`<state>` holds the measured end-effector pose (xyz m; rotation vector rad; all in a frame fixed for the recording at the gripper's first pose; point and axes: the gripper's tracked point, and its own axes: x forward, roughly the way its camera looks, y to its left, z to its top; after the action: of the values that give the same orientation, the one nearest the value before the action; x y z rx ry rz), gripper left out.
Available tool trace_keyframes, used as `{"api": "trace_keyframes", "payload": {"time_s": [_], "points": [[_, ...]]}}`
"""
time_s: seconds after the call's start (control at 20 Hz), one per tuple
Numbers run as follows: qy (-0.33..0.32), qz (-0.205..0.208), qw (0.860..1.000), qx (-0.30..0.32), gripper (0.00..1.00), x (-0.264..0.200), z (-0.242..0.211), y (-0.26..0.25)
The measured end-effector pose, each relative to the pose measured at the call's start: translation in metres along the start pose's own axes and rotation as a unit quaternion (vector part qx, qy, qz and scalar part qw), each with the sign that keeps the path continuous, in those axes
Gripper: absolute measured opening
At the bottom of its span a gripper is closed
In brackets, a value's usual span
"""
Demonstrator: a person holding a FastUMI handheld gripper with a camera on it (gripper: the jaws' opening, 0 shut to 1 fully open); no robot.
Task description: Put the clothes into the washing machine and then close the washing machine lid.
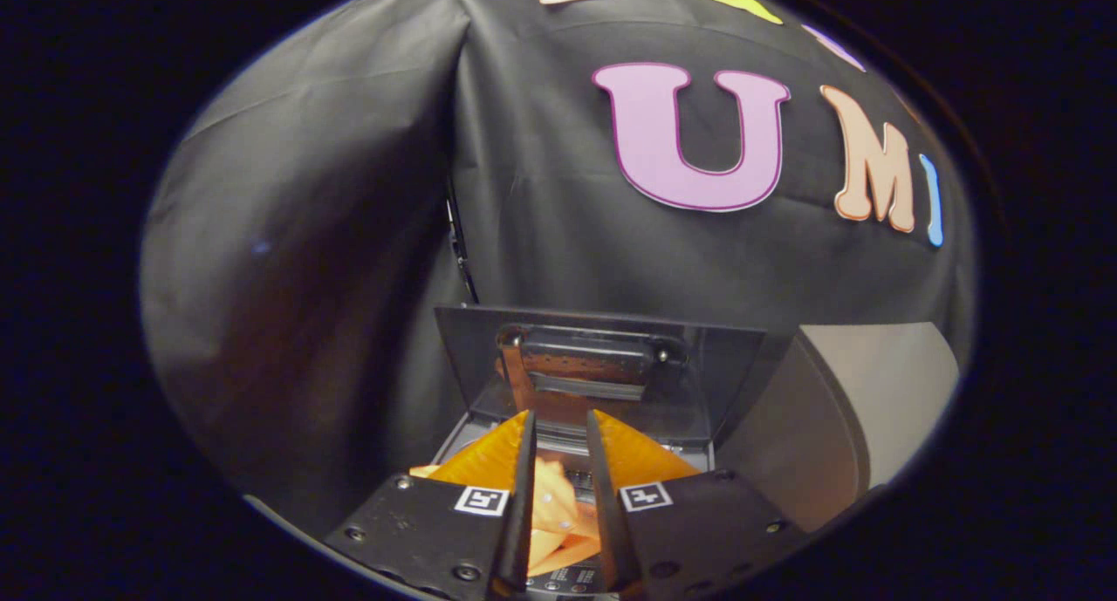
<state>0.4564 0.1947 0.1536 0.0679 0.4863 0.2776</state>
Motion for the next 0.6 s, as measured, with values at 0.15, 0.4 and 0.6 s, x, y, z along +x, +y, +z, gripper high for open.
{"api": "trace_keyframes", "payload": {"time_s": [0.15,0.4,0.6], "points": [[-0.011,0.008,1.0,-0.007,0.65,0.002,-0.001,0.006],[-0.059,-0.008,0.998,-0.036,0.99,0.012,0.03,0.004],[-0.085,-0.021,0.996,-0.01,0.97,0.031,0.059,-0.002]]}}
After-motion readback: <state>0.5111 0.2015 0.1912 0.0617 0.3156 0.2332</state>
